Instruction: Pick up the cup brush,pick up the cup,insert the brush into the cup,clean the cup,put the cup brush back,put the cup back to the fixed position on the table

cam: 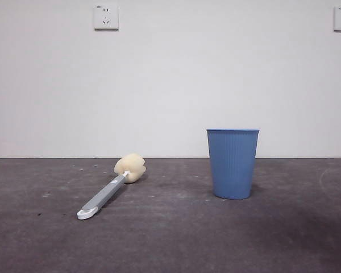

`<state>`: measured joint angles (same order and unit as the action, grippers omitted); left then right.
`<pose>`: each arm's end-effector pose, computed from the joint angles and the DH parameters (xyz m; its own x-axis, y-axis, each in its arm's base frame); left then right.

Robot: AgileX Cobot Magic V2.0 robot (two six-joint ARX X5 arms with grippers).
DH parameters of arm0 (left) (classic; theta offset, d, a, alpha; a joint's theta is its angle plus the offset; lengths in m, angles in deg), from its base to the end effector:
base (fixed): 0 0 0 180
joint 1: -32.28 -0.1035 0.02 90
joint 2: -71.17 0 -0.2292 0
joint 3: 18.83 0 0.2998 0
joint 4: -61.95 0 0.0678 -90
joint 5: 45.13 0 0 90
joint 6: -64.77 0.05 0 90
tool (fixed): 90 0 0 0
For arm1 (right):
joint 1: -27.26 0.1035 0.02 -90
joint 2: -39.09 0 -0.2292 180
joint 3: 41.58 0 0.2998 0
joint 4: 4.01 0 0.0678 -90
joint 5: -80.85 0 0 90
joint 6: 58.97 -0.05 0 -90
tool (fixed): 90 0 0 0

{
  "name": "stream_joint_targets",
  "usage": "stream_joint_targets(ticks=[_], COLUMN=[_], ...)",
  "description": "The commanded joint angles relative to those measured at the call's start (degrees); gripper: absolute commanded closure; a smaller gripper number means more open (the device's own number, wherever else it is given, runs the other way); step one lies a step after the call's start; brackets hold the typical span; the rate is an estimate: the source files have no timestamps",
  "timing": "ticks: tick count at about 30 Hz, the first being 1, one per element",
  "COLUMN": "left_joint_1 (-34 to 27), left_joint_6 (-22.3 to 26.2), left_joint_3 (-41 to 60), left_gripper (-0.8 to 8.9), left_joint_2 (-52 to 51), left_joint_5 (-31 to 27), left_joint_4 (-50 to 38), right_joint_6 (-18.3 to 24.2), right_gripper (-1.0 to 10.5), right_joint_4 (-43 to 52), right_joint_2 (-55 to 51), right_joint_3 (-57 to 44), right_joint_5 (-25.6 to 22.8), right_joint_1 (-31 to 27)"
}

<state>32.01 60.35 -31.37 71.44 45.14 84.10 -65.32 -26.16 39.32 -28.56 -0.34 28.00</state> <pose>0.1998 0.0007 0.1481 0.9852 -0.0001 -0.1716 -0.0133 0.9970 -0.0767 0.1987 0.0102 0.1517 0.9730 0.1657 -0.1607 -0.1449 0.9803 0.1339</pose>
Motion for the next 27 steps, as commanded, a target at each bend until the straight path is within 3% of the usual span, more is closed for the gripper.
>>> stream_joint_targets(ticks=[1,7,17,24,27], left_joint_1=[-0.17,-0.17,-0.13,-0.13,-0.13], left_joint_6=[-2.95,-5.55,-9.18,-8.50,-4.33], left_joint_3=[0.74,-0.74,-12.55,-23.12,-28.06], left_gripper=[8.17,8.21,8.21,8.21,8.21], left_joint_2=[-0.13,-0.11,1.07,6.73,10.21], left_joint_5=[0.90,7.34,10.25,18.71,23.32], left_joint_4=[-0.70,-0.09,8.15,16.76,22.14], right_joint_6=[-4.26,-12.17,-12.13,-4.37,-0.33], right_gripper=[9.5,9.6,9.6,9.6,9.6], right_joint_4=[0.44,1.55,-2.32,-17.97,-26.08], right_joint_2=[-0.13,-0.04,5.84,14.64,18.47], right_joint_3=[-0.87,1.70,14.75,27.30,32.15], right_joint_5=[0.07,0.24,0.42,14.82,20.85], right_joint_1=[0.09,0.09,0.13,0.20,0.20])
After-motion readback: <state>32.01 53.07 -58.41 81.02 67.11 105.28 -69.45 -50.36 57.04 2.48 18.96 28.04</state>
